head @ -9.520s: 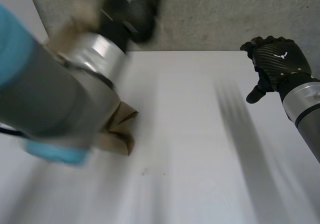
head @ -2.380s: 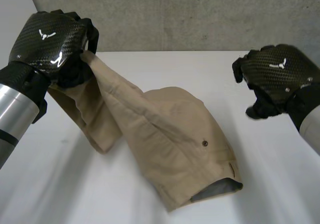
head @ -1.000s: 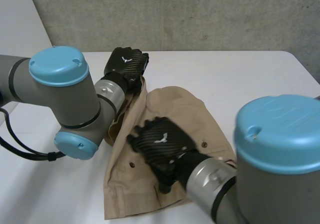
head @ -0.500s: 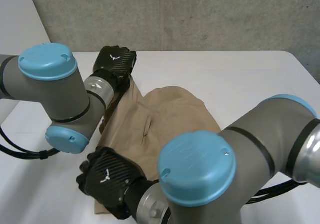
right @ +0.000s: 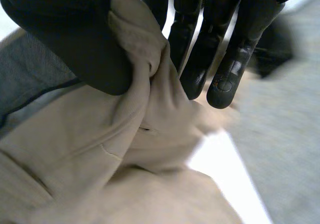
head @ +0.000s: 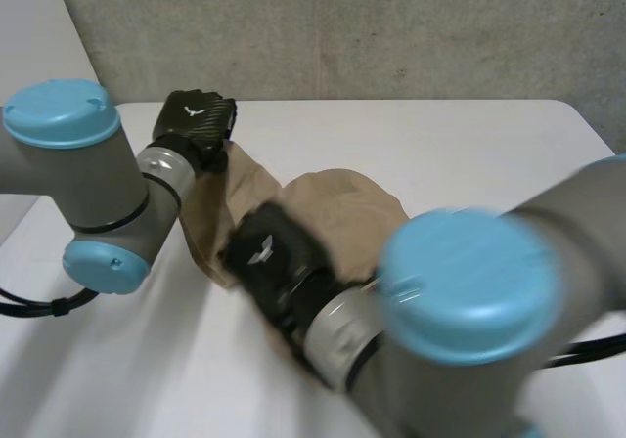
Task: Fold the shorts.
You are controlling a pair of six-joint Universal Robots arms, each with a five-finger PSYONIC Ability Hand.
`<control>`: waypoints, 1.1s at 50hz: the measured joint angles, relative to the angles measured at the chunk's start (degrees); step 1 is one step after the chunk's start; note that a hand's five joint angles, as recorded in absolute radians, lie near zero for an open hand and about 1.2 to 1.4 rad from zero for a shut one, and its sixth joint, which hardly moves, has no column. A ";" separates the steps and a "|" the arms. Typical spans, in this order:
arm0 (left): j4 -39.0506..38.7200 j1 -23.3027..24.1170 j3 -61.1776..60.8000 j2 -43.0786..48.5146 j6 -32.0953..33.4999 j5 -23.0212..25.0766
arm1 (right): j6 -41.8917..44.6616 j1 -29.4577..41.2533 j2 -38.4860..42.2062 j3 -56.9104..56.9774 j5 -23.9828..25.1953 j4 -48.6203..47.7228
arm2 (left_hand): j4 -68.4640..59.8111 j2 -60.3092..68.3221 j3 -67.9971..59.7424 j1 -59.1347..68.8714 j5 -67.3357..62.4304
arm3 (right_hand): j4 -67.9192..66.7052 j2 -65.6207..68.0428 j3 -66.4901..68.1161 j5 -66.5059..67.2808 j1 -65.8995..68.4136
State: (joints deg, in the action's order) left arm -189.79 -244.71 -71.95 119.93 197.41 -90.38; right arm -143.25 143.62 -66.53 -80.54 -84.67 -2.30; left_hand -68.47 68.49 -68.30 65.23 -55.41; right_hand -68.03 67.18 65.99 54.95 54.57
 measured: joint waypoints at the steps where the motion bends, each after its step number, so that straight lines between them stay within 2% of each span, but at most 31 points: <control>1: 0.12 -0.41 -0.48 -0.44 0.01 -0.02 | -1.37 -2.20 -3.71 -1.95 -0.60 -0.64 | 0.00 0.00 0.00 0.00 0.00 | 0.00 0.00 0.05 0.00 0.00; 7: 1.86 -2.00 -4.14 -4.81 -0.02 -0.04 | -5.76 -10.00 -14.67 -6.62 -1.05 1.70 | 0.00 0.00 0.00 0.00 0.00 | 0.00 0.00 1.49 0.27 0.00; 15: 7.68 -1.90 -8.37 -13.73 -0.65 0.06 | -7.49 -17.25 -23.66 -8.01 0.32 7.95 | 0.00 0.00 0.00 0.00 0.00 | 0.00 0.00 1.51 0.42 0.00; 19: 13.19 -0.43 -10.13 -24.45 -2.33 0.16 | -8.52 -20.63 -30.46 -6.21 2.02 10.78 | 0.00 0.00 0.00 0.00 0.00 | -0.01 0.00 1.52 0.42 0.00; 26: 16.70 2.00 -9.69 -38.20 -4.87 0.35 | -10.48 -23.98 -37.01 0.28 3.25 16.65 | 0.00 0.00 0.00 0.00 0.00 | -0.01 0.00 1.52 0.42 0.00; 33: 19.01 3.39 -8.03 -44.03 -5.34 1.25 | -10.78 -25.04 -38.70 5.00 5.01 22.04 | 0.00 0.05 0.00 0.00 0.00 | -0.01 0.00 1.52 0.42 0.00; 38: 19.69 4.00 -7.58 -43.18 -5.28 1.72 | -10.52 -25.76 -37.72 5.44 6.07 22.90 | 0.00 0.05 0.00 0.00 0.00 | -0.12 0.00 1.52 0.42 0.00; 44: 19.13 3.99 -7.02 -37.91 -5.14 1.86 | -10.18 -27.98 -34.16 4.83 6.80 22.14 | 0.00 0.05 0.00 0.00 0.00 | -0.27 0.00 1.52 0.42 0.00; 45: 17.46 3.72 -6.09 -32.86 -5.06 1.85 | -10.07 -30.53 -28.79 4.34 8.43 20.12 | 0.00 0.06 0.00 0.00 0.00 | -0.27 0.00 1.52 0.46 0.00; 46: 17.46 3.72 -6.09 -32.86 -5.06 1.85 | -10.07 -30.53 -28.79 4.34 8.43 20.12 | 0.00 0.06 0.00 0.00 0.00 | -0.27 0.00 1.52 0.46 0.00; 50: 12.82 3.50 -3.58 -22.99 -4.79 1.76 | -9.93 -32.57 -20.05 4.55 11.07 15.91 | 0.00 0.06 0.00 0.00 0.00 | -0.27 0.00 1.52 0.46 0.00; 55: 6.45 3.54 1.13 -11.72 -4.23 1.68 | -9.24 -32.90 -12.64 6.16 11.85 11.48 | -0.01 0.06 0.00 0.00 0.00 | -0.27 0.00 1.52 1.16 0.00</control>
State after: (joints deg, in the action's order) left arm -183.34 -241.17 -70.82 108.21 193.18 -88.71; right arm -152.49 110.72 -79.17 -74.38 -72.83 9.18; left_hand -68.48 68.55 -68.31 65.23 -55.41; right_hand -68.30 67.18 67.50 56.11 54.57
